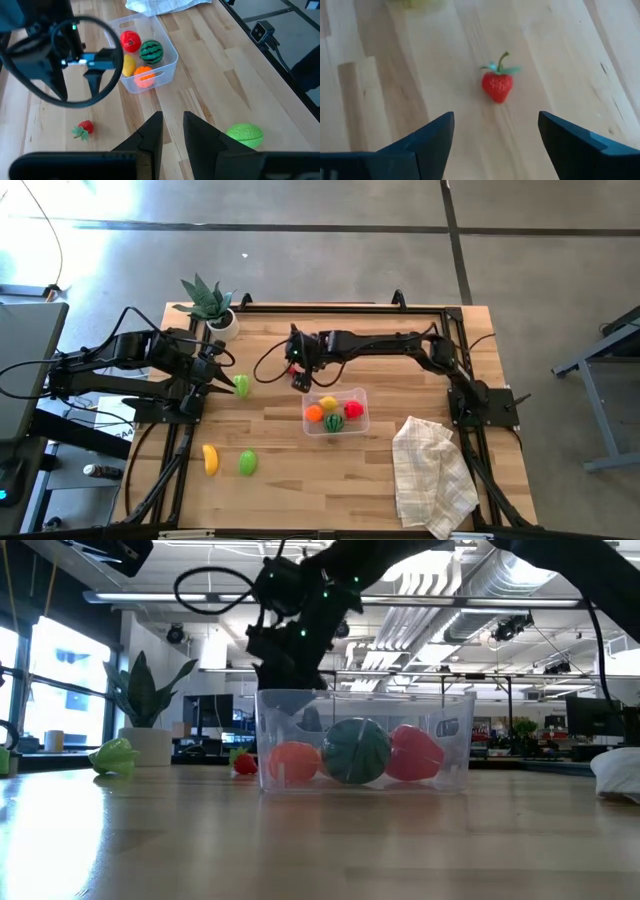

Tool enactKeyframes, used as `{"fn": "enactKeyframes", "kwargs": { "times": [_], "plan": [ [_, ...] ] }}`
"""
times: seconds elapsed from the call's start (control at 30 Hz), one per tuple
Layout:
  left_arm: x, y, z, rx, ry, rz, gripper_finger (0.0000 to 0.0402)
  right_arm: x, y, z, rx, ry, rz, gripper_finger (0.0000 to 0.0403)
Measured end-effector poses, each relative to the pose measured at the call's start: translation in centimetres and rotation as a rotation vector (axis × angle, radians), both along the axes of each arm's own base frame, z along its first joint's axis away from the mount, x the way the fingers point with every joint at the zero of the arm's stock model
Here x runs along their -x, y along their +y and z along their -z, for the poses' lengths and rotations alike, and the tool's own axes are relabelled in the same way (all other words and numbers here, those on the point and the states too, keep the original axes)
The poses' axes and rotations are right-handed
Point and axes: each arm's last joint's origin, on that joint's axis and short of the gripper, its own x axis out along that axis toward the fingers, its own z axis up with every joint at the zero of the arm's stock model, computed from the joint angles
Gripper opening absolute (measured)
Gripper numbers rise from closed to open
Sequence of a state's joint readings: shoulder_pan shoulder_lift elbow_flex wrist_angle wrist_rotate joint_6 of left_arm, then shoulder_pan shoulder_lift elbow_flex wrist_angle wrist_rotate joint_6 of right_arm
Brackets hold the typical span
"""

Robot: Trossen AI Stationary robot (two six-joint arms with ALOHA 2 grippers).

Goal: Pick and placing Produce into tupperware
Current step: Put the red strawberry into the transparent bin

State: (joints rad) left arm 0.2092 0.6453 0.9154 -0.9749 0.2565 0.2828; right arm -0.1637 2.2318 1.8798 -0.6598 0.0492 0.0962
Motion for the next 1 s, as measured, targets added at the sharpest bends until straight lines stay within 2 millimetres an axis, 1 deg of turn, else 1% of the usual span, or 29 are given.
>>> {"fn": "enactKeyframes", "kwargs": {
  "times": [0.13,0.33,0.47,0.53,0.63,0.73,0.87,1.0],
  "plan": [
    [0.0,0.0,0.0,0.000,0.000,0.000,0.0067,-0.2,-0.3,1.0,0.005,-0.054,-0.008,0.0255],
    [0.0,0.0,0.0,0.000,0.000,0.000,0.0067,0.4,-1.3,2.7,-0.055,-0.050,-0.012,0.0231],
    [0.0,0.0,0.0,0.000,0.000,0.000,0.0067,0.5,-2.0,3.1,-0.039,-0.074,0.017,0.0229],
    [0.0,0.0,0.0,0.000,0.000,0.000,0.0067,0.3,-2.0,2.9,-0.038,-0.096,0.019,0.0229],
    [0.0,0.0,0.0,0.000,0.000,0.000,0.0067,0.3,-2.1,3.3,-0.049,-0.088,0.014,0.0229],
    [0.0,0.0,0.0,0.000,0.000,0.000,0.0067,0.1,-2.3,3.9,-0.071,-0.089,0.012,0.0229],
    [0.0,0.0,0.0,0.000,0.000,0.000,0.0067,-0.2,-2.3,5.5,-0.125,-0.073,0.013,0.0229],
    [0.0,0.0,0.0,0.000,0.000,0.000,0.0067,-0.6,-2.3,5.9,-0.109,-0.099,0.009,0.0229]
  ]
}}
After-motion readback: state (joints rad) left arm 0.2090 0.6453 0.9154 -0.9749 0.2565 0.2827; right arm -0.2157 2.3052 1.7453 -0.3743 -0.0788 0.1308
